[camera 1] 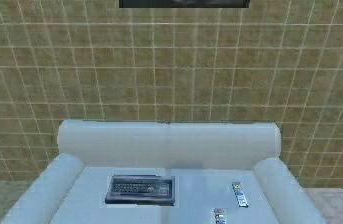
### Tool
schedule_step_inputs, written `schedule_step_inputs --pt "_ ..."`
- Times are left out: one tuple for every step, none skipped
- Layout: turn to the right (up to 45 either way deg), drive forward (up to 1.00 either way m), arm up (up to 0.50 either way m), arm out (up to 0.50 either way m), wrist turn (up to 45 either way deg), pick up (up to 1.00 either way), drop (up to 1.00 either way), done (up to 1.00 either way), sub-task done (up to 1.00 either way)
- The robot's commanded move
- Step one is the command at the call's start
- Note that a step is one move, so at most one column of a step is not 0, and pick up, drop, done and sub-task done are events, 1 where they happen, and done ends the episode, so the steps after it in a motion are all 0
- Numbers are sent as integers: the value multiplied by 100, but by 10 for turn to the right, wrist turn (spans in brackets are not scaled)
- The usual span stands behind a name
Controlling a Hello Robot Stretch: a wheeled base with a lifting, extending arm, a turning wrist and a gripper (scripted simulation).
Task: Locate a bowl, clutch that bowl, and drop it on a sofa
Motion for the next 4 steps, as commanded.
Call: schedule_step_inputs --pt "-450 0 0 0 0 0 0 0 0" --pt "-360 0 0 0 0 0 0 0 0" --pt "0 0 0 48 0 0 0 0 0" --pt "0 0 0 0 450 0 0 0 0"
